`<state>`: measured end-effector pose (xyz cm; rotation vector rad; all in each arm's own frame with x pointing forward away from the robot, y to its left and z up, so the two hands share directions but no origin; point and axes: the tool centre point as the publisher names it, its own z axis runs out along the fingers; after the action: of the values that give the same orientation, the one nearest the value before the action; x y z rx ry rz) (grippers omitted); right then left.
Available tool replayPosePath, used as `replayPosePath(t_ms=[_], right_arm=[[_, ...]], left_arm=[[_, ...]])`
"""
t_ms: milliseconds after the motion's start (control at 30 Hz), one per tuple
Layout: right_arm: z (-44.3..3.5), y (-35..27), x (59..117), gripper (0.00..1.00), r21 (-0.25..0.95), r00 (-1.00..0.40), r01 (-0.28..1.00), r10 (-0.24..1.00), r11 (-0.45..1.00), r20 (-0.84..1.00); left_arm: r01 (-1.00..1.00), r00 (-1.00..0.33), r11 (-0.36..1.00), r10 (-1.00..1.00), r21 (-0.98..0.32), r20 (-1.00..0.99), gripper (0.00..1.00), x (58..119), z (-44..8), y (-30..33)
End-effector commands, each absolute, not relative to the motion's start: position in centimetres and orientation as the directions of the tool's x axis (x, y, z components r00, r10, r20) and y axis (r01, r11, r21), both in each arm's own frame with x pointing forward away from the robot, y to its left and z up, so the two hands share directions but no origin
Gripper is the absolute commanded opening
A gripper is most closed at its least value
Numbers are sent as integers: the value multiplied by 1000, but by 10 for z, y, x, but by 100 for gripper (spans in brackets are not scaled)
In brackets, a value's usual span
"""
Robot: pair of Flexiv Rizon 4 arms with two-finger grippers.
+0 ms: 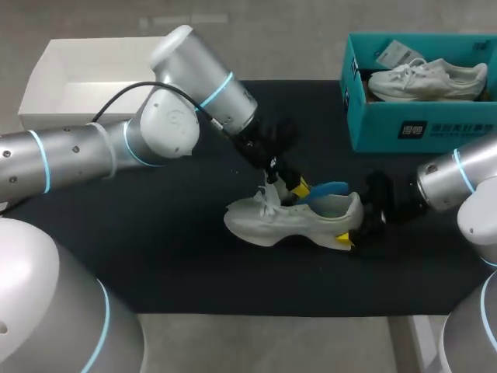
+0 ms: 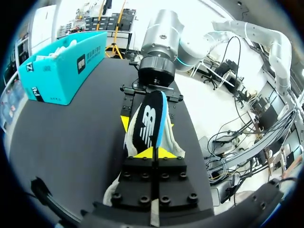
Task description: Take the shoe out of the shoebox, open the shoe tongue, remove and reinsert the insole, then place the shoe into the shoebox
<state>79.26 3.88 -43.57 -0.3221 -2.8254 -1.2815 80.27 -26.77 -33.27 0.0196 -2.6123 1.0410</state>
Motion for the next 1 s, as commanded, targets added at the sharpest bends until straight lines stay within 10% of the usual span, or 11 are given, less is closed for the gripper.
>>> replayPosePath(t_ms=[33, 1000], right_arm=[[-439, 40, 791, 0, 740, -978, 196, 178, 643, 104], [-439, 40, 791, 0, 740, -978, 196, 178, 643, 104]], left_arm=[[-148, -938, 678, 133, -720, 319, 0, 798, -323, -271], [-63, -908, 349, 370, -935, 199, 0, 786, -173, -308]])
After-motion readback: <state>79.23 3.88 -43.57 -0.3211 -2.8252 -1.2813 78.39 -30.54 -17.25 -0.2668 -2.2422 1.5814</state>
